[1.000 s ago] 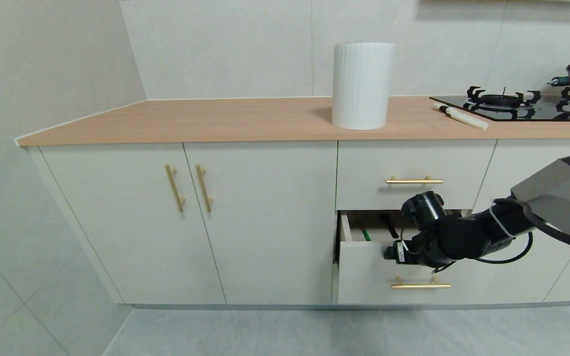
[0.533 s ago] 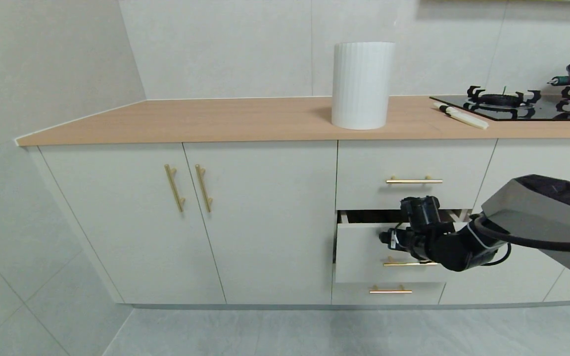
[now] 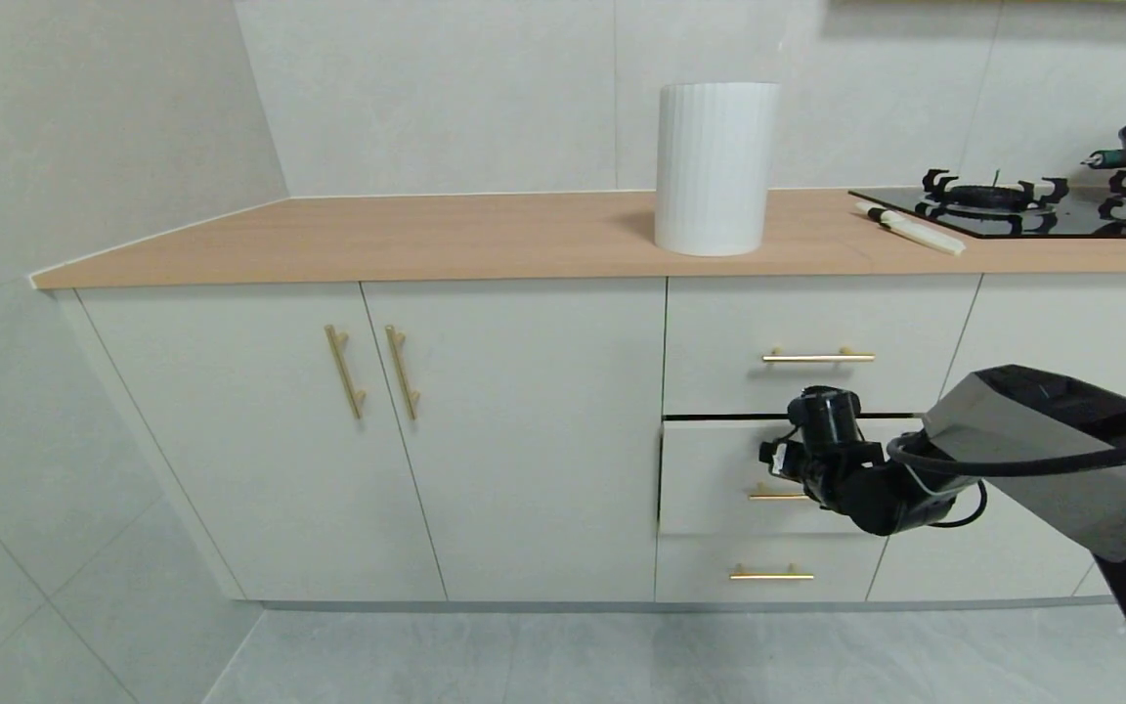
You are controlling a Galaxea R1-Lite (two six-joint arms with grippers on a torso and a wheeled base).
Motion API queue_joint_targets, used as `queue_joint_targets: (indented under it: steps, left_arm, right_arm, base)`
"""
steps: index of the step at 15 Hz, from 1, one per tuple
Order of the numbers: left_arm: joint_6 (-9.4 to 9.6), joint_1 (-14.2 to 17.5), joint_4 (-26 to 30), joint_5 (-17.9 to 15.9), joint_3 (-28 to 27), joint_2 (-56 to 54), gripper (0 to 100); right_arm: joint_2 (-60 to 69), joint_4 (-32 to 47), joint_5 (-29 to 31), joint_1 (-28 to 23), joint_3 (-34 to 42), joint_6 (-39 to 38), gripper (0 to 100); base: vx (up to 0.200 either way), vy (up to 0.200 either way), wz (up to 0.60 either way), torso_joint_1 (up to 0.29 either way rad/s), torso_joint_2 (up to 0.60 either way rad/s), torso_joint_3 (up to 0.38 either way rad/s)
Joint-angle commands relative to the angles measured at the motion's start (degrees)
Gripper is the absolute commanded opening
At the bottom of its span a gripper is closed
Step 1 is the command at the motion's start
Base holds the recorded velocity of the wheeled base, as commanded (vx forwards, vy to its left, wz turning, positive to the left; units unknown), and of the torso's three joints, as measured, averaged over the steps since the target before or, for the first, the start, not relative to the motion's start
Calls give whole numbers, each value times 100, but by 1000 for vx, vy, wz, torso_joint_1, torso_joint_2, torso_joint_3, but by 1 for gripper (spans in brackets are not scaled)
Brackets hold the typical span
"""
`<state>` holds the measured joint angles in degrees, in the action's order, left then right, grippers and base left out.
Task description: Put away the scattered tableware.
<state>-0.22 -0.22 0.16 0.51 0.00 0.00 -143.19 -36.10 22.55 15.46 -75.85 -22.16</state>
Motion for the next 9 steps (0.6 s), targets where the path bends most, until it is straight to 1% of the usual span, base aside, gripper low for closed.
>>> queue_joint_targets:
  steps: [1, 5, 9]
  left_arm:
    - [-4, -4, 2, 2, 0, 0, 100]
    - [-4, -4, 2, 2, 0, 0, 100]
    - [-4, -4, 2, 2, 0, 0, 100]
  right_arm:
    - [-139, 15, 4, -87, -158, -34, 100]
    - [-253, 6, 127, -219, -483, -236, 100]
    - [-297, 6, 232, -271, -650, -412, 100]
  base:
    - [0, 0, 0, 0, 0, 0]
    - [0, 0, 0, 0, 0, 0]
    - [0, 0, 0, 0, 0, 0]
